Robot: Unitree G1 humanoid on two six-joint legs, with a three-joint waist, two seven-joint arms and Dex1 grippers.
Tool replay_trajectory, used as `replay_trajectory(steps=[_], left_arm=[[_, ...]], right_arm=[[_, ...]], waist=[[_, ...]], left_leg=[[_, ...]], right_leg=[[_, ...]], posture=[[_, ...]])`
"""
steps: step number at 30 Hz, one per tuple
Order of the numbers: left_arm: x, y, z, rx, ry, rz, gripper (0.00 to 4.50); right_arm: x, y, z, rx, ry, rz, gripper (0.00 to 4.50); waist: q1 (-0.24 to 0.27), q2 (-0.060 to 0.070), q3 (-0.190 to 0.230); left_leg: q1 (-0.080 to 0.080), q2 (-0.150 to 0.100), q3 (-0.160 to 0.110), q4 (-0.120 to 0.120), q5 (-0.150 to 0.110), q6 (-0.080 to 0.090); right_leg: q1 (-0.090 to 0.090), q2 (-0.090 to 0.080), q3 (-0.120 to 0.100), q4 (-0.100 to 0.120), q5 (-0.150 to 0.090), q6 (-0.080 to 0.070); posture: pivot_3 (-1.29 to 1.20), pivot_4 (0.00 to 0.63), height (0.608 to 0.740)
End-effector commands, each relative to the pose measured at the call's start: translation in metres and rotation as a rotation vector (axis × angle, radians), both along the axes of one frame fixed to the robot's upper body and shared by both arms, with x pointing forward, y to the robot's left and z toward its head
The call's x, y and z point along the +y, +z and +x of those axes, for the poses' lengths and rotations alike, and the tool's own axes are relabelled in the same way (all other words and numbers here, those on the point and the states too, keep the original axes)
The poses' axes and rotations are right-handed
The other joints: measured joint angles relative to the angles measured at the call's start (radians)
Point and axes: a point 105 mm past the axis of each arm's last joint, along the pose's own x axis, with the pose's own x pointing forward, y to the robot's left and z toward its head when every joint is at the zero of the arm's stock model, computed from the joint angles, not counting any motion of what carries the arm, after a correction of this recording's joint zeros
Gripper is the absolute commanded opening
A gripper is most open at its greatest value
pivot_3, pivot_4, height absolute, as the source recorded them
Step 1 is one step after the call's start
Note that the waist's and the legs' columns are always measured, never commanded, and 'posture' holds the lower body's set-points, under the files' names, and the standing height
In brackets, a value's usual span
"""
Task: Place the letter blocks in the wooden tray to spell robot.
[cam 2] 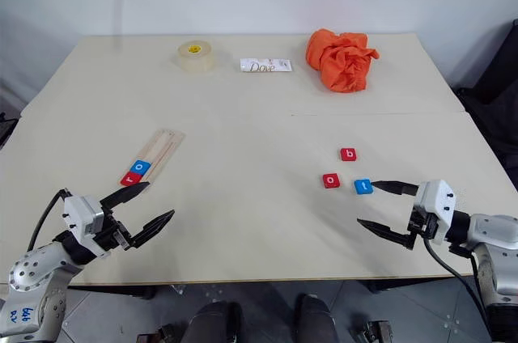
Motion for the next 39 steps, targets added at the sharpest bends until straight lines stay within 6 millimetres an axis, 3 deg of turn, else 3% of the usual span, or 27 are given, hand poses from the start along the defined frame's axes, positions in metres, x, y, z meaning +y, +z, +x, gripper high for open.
replay_trajectory(steps=[1, 8, 14, 17, 21, 28, 35, 39], left_arm=[[0.004, 0.008, -0.002, -0.036, 0.019, 0.002, 4.50], [0.024, 0.007, -0.007, 0.010, 0.129, 0.011, 4.50], [0.064, -0.001, -0.024, 0.144, 0.315, 0.003, 4.50], [0.082, 0.010, -0.030, 0.102, 0.364, -0.004, 4.50], [0.087, 0.013, -0.034, 0.107, 0.378, 0.004, 4.50], [0.105, 0.015, -0.005, 0.203, 0.502, 0.006, 4.50], [0.095, 0.018, 0.030, 0.242, 0.461, -0.015, 4.50], [0.088, 0.011, 0.046, 0.293, 0.448, -0.024, 4.50]], right_arm=[[-0.002, 0.011, 0.000, -0.039, 0.010, -0.008, 4.44], [0.003, 0.013, 0.004, -0.048, 0.016, 0.006, 4.44], [0.014, 0.019, 0.013, -0.072, 0.049, 0.022, 4.44], [0.021, 0.021, 0.016, -0.073, 0.079, 0.026, 4.44], [0.029, 0.026, 0.021, -0.087, 0.117, 0.025, 4.44], [0.046, 0.036, 0.028, -0.107, 0.173, 0.025, 4.44], [0.052, 0.037, 0.028, -0.107, 0.183, 0.026, 4.44], [0.053, 0.036, 0.022, -0.094, 0.179, 0.032, 4.44]], waist=[[0.000, 0.000, 0.000], [-0.003, 0.000, 0.000], [-0.003, 0.000, 0.000], [0.001, -0.001, 0.000], [0.000, -0.001, 0.001], [0.001, -0.002, 0.001], [-0.001, -0.002, 0.002], [-0.001, -0.002, 0.002]], left_leg=[[0.000, 0.000, 0.000, 0.000, 0.000, 0.000], [0.000, 0.000, 0.000, 0.000, 0.000, 0.000], [0.000, 0.000, 0.000, 0.000, 0.000, 0.000], [0.000, 0.000, 0.000, 0.000, 0.000, 0.000], [0.000, 0.000, -0.001, 0.001, 0.000, 0.000], [0.000, 0.000, -0.001, 0.002, 0.000, -0.001], [0.000, 0.000, 0.000, 0.003, 0.000, -0.001], [0.000, 0.001, 0.000, 0.003, 0.000, -0.002]], right_leg=[[0.000, 0.000, 0.000, 0.000, 0.000, 0.000], [0.000, 0.000, 0.000, 0.000, 0.000, 0.000], [0.000, 0.000, 0.000, 0.001, 0.000, -0.001], [0.000, 0.000, 0.000, 0.001, -0.001, -0.001], [0.000, 0.000, 0.000, 0.002, -0.001, -0.001], [-0.001, 0.000, 0.000, 0.005, -0.001, -0.002], [-0.002, 0.000, 0.000, 0.007, -0.002, -0.003], [-0.002, 0.000, 0.000, 0.007, -0.002, -0.003]], posture=[[0.00, 0.150, 0.740], [0.00, 0.150, 0.740], [0.00, 0.150, 0.740], [0.00, 0.150, 0.740], [0.00, 0.150, 0.740], [0.00, 0.150, 0.740], [0.00, 0.150, 0.740], [0.00, 0.150, 0.740]])
